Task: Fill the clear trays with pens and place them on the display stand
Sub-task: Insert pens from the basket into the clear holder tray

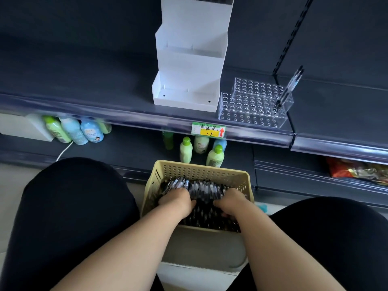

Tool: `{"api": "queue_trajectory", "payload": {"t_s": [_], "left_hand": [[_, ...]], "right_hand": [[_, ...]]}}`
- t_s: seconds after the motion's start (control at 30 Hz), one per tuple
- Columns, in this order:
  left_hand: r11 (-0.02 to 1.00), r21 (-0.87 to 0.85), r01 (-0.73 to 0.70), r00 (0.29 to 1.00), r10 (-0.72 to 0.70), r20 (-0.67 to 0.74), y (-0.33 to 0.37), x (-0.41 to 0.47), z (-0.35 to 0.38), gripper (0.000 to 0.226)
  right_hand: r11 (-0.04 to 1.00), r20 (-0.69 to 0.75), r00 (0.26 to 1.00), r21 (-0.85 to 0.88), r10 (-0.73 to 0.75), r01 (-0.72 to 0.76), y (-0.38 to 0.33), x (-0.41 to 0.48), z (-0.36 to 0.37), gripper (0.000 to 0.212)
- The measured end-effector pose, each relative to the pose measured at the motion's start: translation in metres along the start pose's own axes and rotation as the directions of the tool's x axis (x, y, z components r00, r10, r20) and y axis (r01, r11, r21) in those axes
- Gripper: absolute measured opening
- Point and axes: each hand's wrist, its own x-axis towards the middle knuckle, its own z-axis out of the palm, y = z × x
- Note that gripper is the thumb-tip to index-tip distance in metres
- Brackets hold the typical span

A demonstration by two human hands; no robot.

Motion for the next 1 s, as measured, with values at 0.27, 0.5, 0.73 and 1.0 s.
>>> {"api": "queue_trajectory", "payload": {"t_s": [0.27, 0.5, 0.73, 1.0], "left_hand": [[0.964, -0.261, 0.051, 0.998, -0.038, 0.056, -0.007, -0.014, -0.002, 0.042], [0.86, -0.51, 0.005, 1.0, 0.011, 0.029, -0.011, -0.031, 0.0, 0.03], [0.517, -0.845, -0.132, 0.989, 0.129, -0.076, -0.003, -0.048, -0.006, 0.032], [0.461, -0.743, -0.486, 0.874, 0.244, -0.421, 0.025, -0.071, -0.043, 0.023]], "right_hand": [[0.993, -0.065, 0.991, 0.023, -0.113, 0.115, 0.002, -0.022, -0.001, 0.019], [0.964, -0.256, 0.93, -0.038, -0.264, 0.264, 0.0, -0.039, 0.005, 0.034], [0.933, -0.448, 0.854, 0.102, -0.266, 0.345, 0.0, -0.045, -0.002, 0.015], [0.769, -0.658, 0.718, 0.332, -0.226, 0.546, -0.004, -0.051, -0.091, 0.013]]}}
